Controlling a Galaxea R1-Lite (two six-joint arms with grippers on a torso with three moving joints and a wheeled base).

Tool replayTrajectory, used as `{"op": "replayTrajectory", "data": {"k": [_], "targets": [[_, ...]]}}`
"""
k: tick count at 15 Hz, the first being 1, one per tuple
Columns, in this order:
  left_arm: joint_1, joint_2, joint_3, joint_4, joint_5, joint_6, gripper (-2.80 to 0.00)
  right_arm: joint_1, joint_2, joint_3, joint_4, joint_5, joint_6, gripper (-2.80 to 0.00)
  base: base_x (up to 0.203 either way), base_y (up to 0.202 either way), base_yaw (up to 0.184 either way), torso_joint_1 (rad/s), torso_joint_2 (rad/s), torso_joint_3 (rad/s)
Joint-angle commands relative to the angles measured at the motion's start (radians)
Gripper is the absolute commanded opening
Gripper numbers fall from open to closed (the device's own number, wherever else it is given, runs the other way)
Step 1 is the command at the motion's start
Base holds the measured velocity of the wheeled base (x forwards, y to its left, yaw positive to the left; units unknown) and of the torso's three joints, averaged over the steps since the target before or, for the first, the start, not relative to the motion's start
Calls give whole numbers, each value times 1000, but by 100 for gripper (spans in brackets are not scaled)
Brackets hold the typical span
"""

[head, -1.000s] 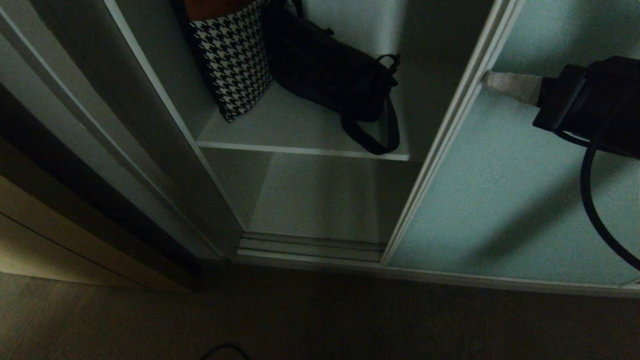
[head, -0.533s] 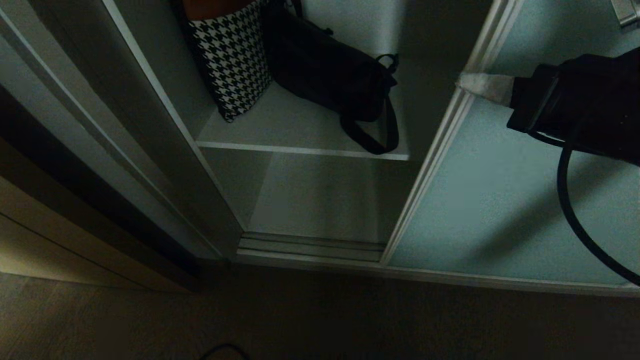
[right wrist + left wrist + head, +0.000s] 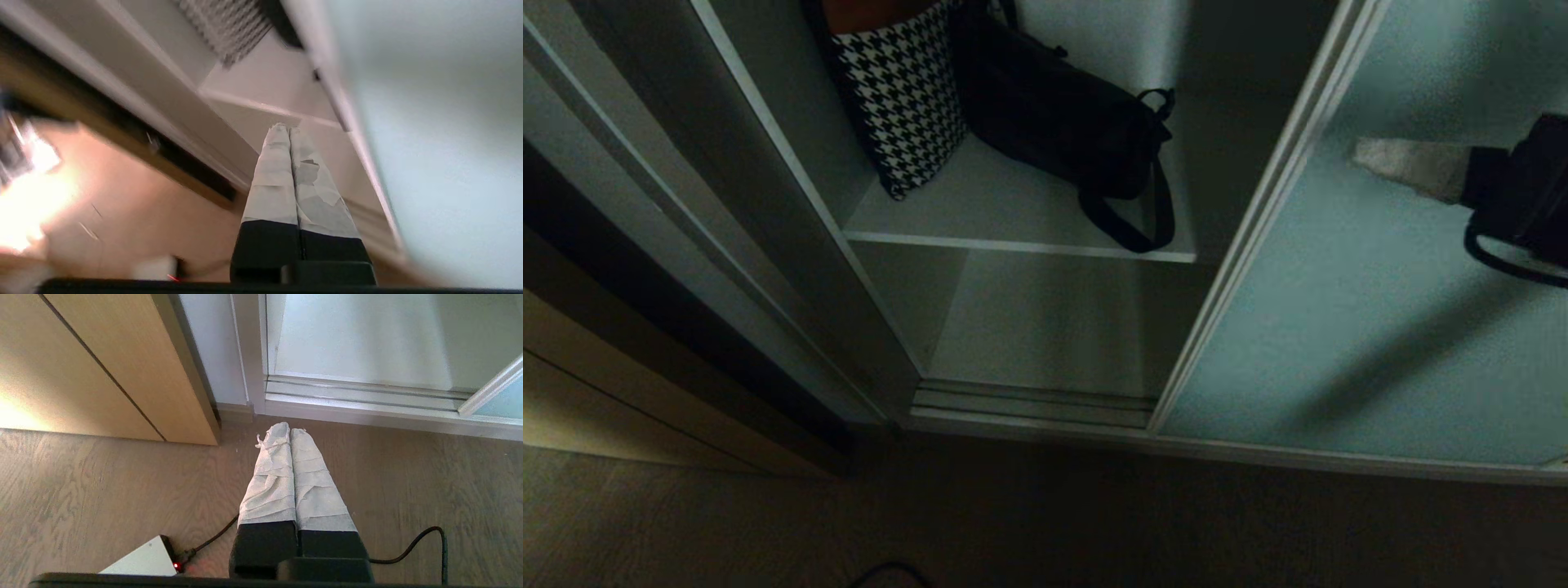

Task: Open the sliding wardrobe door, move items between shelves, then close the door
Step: Close the door

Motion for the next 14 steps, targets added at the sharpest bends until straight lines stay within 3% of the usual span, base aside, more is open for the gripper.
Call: {"op": "replayTrajectory", "data": {"k": [1,4,6,9,11,14], "targets": [[0,0,0,0,0,0,-280,-39,-57,-65,81,0,92,-280,0,0,0,0,0,0],[0,1,0,0,0,0,-280,-100,-32,-190,255,6,275,-280,0,0,0,0,0,0],[0,0,0,0,0,0,-280,-104,6,-223,317,19,355,-280,0,0,0,0,0,0],[0,1,0,0,0,0,-280,-97,63,-250,363,52,424,-280,0,0,0,0,0,0],[0,1,0,0,0,0,-280,-96,69,-247,365,99,431,-280,0,0,0,0,0,0],[0,1,0,0,0,0,-280,-103,96,-258,353,100,447,-280,0,0,0,0,0,0]]}}
